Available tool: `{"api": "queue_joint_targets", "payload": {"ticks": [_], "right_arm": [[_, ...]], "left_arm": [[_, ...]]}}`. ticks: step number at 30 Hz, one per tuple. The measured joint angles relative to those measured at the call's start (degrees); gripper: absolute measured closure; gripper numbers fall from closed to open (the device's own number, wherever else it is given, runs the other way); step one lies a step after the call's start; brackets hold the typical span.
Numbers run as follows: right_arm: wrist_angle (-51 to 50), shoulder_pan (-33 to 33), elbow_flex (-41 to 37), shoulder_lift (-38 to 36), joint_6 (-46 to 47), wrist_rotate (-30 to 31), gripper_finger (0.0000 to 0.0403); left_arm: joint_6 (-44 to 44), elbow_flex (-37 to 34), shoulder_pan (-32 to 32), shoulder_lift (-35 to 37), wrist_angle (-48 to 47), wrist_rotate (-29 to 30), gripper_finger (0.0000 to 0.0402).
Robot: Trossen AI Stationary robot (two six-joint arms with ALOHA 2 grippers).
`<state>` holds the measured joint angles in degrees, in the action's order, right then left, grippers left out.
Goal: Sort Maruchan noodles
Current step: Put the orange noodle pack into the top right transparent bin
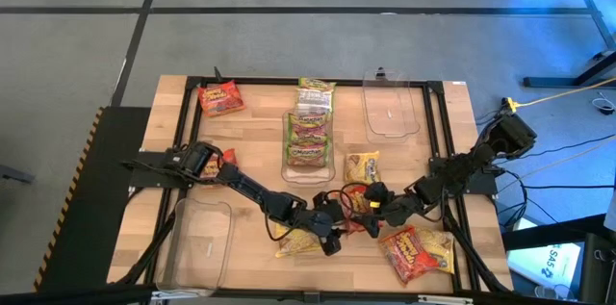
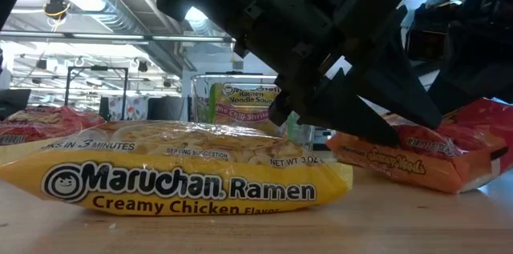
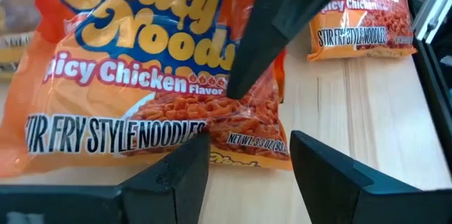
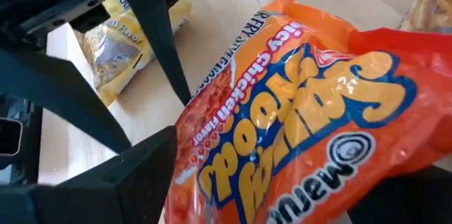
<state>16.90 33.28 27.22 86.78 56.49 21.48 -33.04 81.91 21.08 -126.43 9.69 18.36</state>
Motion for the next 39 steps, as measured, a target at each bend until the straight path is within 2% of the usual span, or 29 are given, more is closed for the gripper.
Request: {"api": "queue_joint_targets", "payload": {"ticks": [6, 13, 19, 23, 28, 35, 39], "right_arm": [[0.14, 0.00, 0.02, 0.00, -0.47, -0.40, 0.0084], [-0.41, 0.11, 0.04, 0.00, -4.48, -1.55, 0.0091], [-0.37, 0.11, 0.04, 0.00, -7.32, -3.38, 0.0148], [-0.34, 0.07, 0.04, 0.00, -7.34, -4.91, 0.0186], [-0.26, 0.07, 0.07, -0.02, -7.72, -7.85, 0.0225], [-0.43, -0.35, 0.66, -0.09, -11.26, -6.41, 0.0279], [-4.75, -0.44, 2.32, -2.50, -16.68, -5.82, 0.0309]], "left_arm": [[-1.27, 1.29, 0.11, 0.04, 0.22, 0.23, 0.0211], [4.91, 2.10, 1.45, 1.19, 1.17, -1.37, 0.0211], [16.65, 2.03, 4.26, 4.89, 8.94, -1.10, 0.0211], [19.43, -0.15, 4.92, 4.65, 12.07, 0.47, 0.0211], [14.57, -3.64, 4.32, 4.82, 14.16, 0.09, 0.0211], [12.35, -3.92, 4.28, 5.00, 13.80, 0.03, 0.0211], [12.54, -3.97, 4.76, 9.21, 11.76, 0.19, 0.0211]]}}
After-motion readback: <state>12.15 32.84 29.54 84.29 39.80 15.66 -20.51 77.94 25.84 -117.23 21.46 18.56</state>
